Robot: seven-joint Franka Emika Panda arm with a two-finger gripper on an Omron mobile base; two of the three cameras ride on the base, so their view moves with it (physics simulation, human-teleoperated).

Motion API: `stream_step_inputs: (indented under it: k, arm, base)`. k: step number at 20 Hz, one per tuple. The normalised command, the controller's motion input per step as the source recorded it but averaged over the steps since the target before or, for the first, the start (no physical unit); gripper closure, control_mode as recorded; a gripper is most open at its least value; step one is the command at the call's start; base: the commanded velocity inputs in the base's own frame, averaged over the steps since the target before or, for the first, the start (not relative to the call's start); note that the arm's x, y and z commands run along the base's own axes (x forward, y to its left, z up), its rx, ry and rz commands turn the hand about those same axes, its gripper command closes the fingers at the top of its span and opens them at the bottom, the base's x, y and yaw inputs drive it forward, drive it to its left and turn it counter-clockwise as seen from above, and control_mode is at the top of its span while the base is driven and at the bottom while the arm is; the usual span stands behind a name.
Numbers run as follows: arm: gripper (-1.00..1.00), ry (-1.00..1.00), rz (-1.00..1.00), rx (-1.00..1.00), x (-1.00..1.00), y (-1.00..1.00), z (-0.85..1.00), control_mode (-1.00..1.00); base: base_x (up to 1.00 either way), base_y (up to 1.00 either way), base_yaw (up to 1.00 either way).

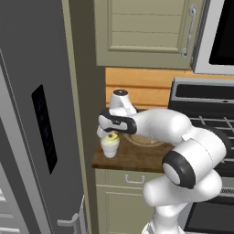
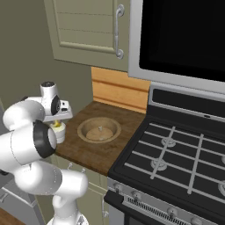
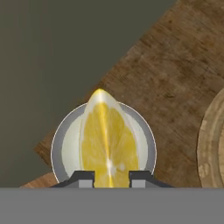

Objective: Grab a lemon wedge from the fridge and one ice cube from the ice bowl, and put them in the glass of lemonade.

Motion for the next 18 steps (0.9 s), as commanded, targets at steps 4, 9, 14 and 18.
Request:
stream_step_inputs:
  k: [4, 9, 14, 18]
  arm:
    - [1.0, 0.0, 0.0, -0.01, 0.01, 0.21, 0.0, -1.0]
    - [1.0, 0.0, 0.0, 0.0, 0.0, 0.0, -0.23, -1.0]
    - [1.0, 0.0, 0.0, 0.0, 0.0, 0.0, -0.07, -1.0]
    - [-1.0, 0.0, 0.0, 0.0, 0.0, 0.0, 0.0, -1.0]
  base:
    - [0.0, 0.0, 0.0]
    - [0.0, 0.0, 0.0]
    - [0.0, 0.0, 0.0]
    - [0.0, 0.0, 0.0]
